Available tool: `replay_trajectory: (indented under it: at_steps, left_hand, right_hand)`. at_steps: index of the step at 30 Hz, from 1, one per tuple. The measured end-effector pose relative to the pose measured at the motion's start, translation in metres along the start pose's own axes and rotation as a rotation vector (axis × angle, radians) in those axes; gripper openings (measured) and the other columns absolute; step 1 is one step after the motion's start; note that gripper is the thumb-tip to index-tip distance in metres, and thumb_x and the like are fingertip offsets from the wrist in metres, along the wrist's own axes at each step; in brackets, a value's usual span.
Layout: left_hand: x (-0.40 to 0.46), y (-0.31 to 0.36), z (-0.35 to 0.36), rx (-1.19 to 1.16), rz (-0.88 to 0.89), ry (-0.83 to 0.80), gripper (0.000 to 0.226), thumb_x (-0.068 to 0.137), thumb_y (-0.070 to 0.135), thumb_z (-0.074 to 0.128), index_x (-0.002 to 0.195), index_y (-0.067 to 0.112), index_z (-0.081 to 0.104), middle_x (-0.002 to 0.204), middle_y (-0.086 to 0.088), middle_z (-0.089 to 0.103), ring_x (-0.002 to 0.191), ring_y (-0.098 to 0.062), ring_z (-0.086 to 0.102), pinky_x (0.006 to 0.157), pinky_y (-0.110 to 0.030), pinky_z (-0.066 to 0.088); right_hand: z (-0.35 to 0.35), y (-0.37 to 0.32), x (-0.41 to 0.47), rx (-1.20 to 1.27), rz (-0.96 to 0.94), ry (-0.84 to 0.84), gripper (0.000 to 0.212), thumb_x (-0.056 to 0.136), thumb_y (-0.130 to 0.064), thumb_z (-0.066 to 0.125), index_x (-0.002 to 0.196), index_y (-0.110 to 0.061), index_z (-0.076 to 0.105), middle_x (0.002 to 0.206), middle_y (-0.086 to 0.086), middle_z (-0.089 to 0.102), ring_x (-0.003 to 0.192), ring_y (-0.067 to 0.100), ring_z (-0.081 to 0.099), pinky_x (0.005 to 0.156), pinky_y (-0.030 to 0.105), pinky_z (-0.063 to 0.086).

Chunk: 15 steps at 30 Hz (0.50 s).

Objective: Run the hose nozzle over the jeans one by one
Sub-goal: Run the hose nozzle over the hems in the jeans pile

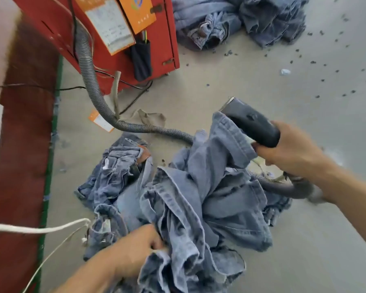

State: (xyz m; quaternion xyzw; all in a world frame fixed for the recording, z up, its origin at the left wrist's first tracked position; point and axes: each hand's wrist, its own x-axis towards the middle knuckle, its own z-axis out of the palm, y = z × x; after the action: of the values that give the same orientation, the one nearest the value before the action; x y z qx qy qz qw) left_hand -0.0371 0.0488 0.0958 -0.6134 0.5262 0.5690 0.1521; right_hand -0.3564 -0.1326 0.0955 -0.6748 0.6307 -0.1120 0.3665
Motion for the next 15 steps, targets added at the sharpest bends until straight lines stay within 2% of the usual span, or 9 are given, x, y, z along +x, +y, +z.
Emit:
replay_trajectory:
  at_steps: [1, 3, 6, 8, 10, 13, 15]
  left_hand:
    - [0.004, 0.001, 0.008, 0.017, 0.063, -0.076, 0.060, 0.096, 0.019, 0.067, 0.039, 0.020, 0.050, 0.036, 0.006, 0.035, 0.044, -0.008, 0.029, 0.048, -0.020, 0.023]
    - [0.007, 0.007, 0.023, 0.008, 0.195, -0.160, 0.056, 0.092, 0.027, 0.067, 0.044, 0.017, 0.040, 0.041, 0.004, 0.028, 0.047, -0.009, 0.023, 0.053, -0.030, 0.022]
    - [0.020, 0.005, 0.041, 0.023, 0.270, -0.132, 0.048, 0.092, 0.038, 0.061, 0.049, 0.026, 0.043, 0.045, 0.007, 0.034, 0.046, -0.005, 0.031, 0.051, -0.019, 0.024]
    - [0.026, 0.007, 0.048, 0.021, 0.255, -0.135, 0.048, 0.092, 0.041, 0.060, 0.057, 0.013, 0.042, 0.048, 0.002, 0.034, 0.049, -0.007, 0.031, 0.053, -0.021, 0.026]
    - [0.028, 0.006, 0.053, 0.029, 0.272, -0.082, 0.054, 0.087, 0.048, 0.059, 0.061, 0.005, 0.039, 0.056, -0.012, 0.034, 0.053, -0.011, 0.029, 0.054, -0.026, 0.025]
    - [0.028, 0.003, 0.055, 0.030, 0.304, -0.064, 0.055, 0.083, 0.050, 0.056, 0.057, 0.007, 0.035, 0.055, -0.012, 0.028, 0.050, -0.012, 0.023, 0.053, -0.028, 0.022]
    - [0.028, 0.004, 0.055, 0.017, 0.295, -0.038, 0.054, 0.081, 0.050, 0.055, 0.057, 0.006, 0.035, 0.053, -0.013, 0.029, 0.049, -0.012, 0.024, 0.051, -0.027, 0.022]
  right_hand:
    - [-0.004, 0.002, 0.002, 0.012, 0.003, 0.015, 0.021, 0.086, -0.028, 0.077, 0.098, -0.024, 0.060, 0.058, 0.002, 0.069, 0.044, 0.010, 0.066, 0.040, 0.030, 0.048]
    - [-0.013, 0.006, 0.006, 0.069, -0.001, 0.031, 0.022, 0.086, -0.031, 0.078, 0.094, -0.026, 0.059, 0.056, -0.001, 0.069, 0.037, 0.008, 0.059, 0.033, 0.023, 0.041]
    - [-0.023, 0.007, 0.008, 0.115, -0.011, 0.073, 0.022, 0.086, -0.036, 0.079, 0.087, -0.028, 0.058, 0.055, -0.001, 0.068, 0.035, 0.010, 0.055, 0.033, 0.021, 0.040]
    - [-0.027, 0.006, 0.007, 0.103, -0.065, 0.052, 0.023, 0.087, -0.039, 0.078, 0.089, -0.031, 0.056, 0.057, -0.003, 0.068, 0.037, 0.009, 0.057, 0.035, 0.016, 0.039]
    - [-0.033, 0.001, 0.004, 0.090, -0.123, -0.045, 0.029, 0.086, -0.048, 0.076, 0.098, -0.039, 0.052, 0.063, -0.009, 0.070, 0.041, 0.009, 0.062, 0.036, 0.017, 0.042]
    - [-0.043, 0.001, 0.000, -0.180, -0.209, -0.240, 0.041, 0.076, -0.066, 0.072, 0.103, -0.048, 0.047, 0.083, -0.025, 0.069, 0.058, 0.003, 0.067, 0.049, 0.024, 0.049]
    - [-0.046, 0.007, 0.000, -0.281, -0.222, -0.376, 0.033, 0.082, -0.056, 0.075, 0.106, -0.046, 0.055, 0.080, -0.018, 0.070, 0.058, 0.006, 0.068, 0.055, 0.029, 0.052]
